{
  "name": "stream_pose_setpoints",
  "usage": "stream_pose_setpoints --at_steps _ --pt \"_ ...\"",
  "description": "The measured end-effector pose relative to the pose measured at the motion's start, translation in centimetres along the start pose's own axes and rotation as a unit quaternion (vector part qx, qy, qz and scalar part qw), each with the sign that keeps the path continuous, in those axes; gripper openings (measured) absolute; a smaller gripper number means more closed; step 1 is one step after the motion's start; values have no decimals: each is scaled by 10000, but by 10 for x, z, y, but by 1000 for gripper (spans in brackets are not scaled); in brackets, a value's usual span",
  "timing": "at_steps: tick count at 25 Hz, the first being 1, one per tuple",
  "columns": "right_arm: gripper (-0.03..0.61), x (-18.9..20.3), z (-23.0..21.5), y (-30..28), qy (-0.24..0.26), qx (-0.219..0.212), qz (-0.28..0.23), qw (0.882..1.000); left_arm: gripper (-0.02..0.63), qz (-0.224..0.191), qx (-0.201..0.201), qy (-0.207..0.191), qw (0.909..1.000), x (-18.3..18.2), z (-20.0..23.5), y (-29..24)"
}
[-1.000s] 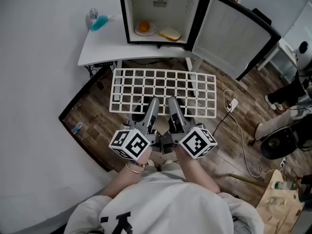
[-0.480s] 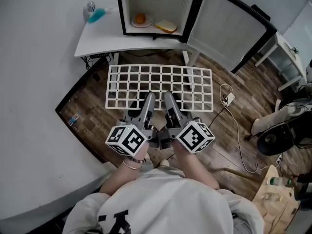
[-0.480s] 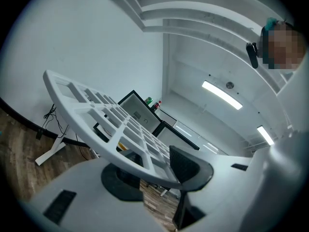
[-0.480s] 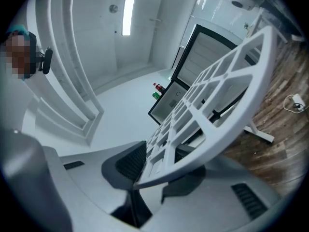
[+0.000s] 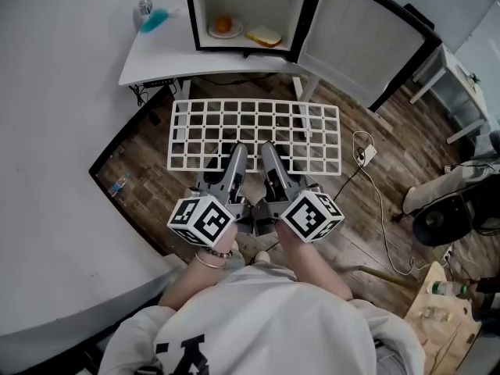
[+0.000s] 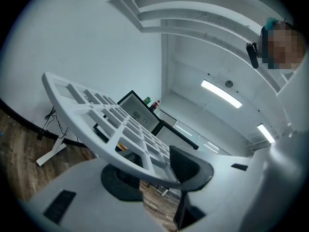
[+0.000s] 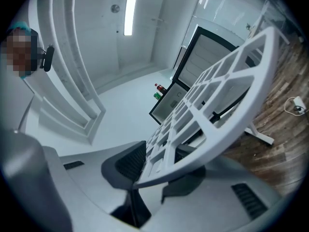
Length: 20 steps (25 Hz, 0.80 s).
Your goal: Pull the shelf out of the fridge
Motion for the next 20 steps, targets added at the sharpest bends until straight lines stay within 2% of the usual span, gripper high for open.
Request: stream_pose_setpoints --at_steps 20 --pt "117 -6 2 -6 22 -144 13 9999 160 -109 -32 -79 9999 -5 -3 -4"
Point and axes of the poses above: the fingertips, and each gripper's own axes: y backward along the fingers, z to its left, x out of its underside, the point moved 9 cm from there along y, backward along the fingers, and after that the axes turned 7 degrees about -y, right-handed, at the moved point
